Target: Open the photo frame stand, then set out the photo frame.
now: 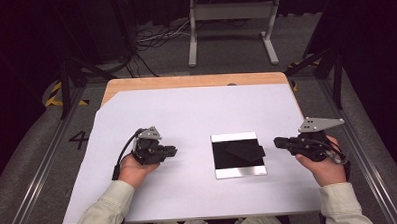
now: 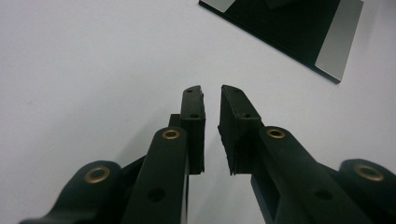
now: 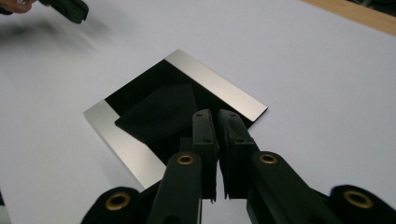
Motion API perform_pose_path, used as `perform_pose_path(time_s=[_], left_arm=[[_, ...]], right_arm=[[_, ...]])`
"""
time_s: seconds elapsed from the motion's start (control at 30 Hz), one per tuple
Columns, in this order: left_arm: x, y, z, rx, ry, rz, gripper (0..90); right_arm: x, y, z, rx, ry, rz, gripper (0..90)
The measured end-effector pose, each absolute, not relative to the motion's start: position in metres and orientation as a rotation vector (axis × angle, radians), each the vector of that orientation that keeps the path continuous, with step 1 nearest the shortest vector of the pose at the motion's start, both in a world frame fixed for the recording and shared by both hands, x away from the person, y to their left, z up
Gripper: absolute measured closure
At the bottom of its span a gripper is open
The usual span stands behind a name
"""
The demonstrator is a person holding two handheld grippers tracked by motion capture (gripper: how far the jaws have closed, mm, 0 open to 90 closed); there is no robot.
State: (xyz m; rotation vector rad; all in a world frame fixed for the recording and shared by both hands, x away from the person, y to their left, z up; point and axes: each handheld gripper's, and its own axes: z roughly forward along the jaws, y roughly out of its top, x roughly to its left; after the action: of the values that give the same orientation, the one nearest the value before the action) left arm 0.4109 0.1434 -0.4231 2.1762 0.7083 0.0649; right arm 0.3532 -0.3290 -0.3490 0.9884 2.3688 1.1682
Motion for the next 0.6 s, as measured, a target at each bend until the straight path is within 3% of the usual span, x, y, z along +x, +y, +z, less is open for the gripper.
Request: perform_pose_path(time_s=[0.6], left_arm=[[0.4097,0.1418,-0.4255,2.184,0.712,0.061,79.8]], right_arm=[[0.3605,-0.3353,-0.3534,1.073,2.223,1.23,76.1]])
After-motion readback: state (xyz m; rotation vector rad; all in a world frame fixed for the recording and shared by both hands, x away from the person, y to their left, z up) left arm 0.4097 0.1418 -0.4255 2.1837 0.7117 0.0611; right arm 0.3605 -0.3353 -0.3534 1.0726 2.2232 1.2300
